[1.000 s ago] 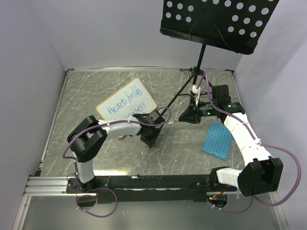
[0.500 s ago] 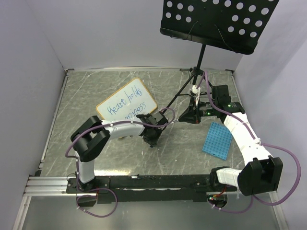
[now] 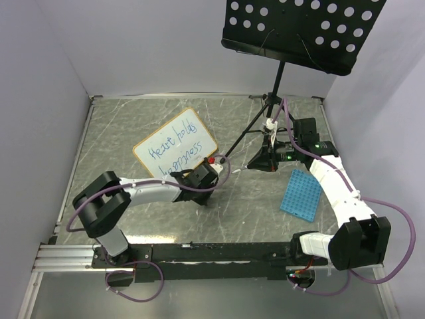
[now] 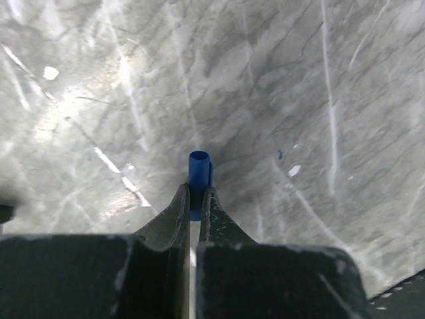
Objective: Write a sentence on the whiteboard
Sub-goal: Pick up the pen cap from the center of the board.
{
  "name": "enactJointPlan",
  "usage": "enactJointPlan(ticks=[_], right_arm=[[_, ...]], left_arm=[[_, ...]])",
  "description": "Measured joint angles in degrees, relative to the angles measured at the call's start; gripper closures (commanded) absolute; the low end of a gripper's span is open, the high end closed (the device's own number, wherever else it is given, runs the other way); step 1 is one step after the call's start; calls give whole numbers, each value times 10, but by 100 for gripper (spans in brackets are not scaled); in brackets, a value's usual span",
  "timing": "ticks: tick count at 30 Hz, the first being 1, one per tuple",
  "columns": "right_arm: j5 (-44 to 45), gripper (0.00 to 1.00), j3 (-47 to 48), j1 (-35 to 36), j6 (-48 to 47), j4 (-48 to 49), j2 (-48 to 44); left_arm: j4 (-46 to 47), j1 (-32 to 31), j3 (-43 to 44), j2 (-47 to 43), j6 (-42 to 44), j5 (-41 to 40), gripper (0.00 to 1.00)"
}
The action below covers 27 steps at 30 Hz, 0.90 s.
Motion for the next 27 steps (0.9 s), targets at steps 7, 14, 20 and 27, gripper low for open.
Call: enactJointPlan(ticks=[7, 14, 20, 27], right_arm=[[-24, 100, 0, 0, 0, -3, 9], [-37, 100, 0, 10, 0, -4, 14], [-32, 100, 0, 45, 3, -4, 43], [-17, 100, 1, 93, 4, -7, 79]], left_arm=[[50, 0, -49, -53, 64, -16, 99], [101, 0, -76, -101, 125, -19, 99], [144, 0, -109, -144, 180, -12, 99], [229, -2, -195, -267, 275, 53, 99]])
